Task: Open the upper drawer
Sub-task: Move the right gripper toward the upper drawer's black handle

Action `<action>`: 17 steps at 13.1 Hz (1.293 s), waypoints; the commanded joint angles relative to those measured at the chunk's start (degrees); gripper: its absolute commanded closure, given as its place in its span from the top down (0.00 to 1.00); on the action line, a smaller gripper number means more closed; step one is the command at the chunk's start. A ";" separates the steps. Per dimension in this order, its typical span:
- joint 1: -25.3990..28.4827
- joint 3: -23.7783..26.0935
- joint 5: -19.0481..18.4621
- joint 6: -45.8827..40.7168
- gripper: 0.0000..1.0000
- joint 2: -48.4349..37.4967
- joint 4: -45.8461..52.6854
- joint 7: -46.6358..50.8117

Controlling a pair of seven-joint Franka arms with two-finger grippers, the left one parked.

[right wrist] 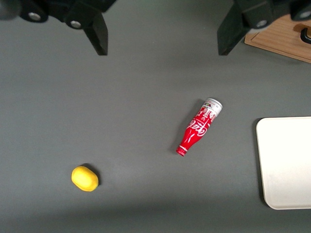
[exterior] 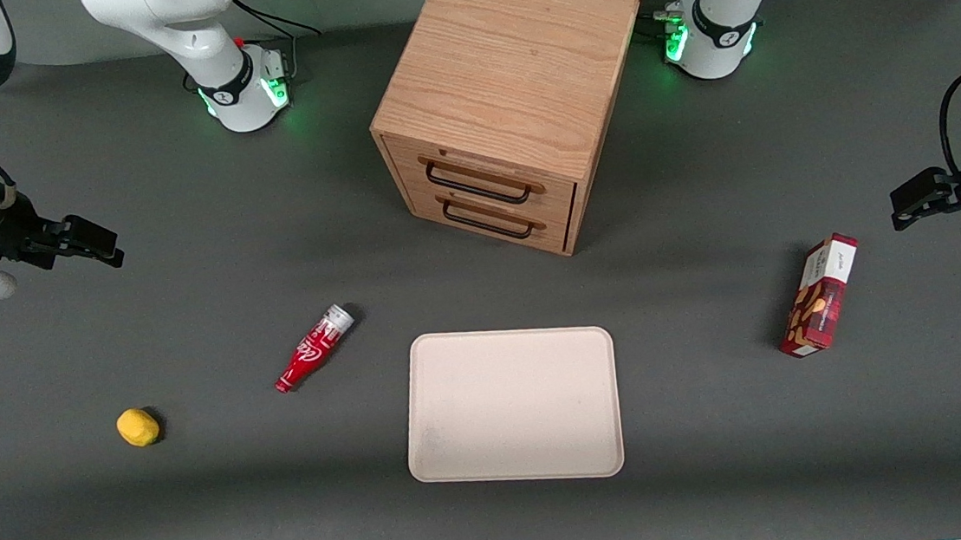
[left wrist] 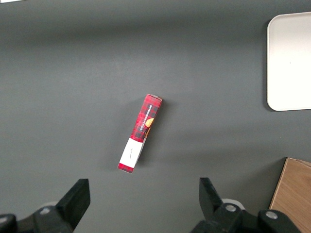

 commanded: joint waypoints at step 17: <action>0.06 38.19 -3.31 0.28 1.00 22.11 17.71 -0.86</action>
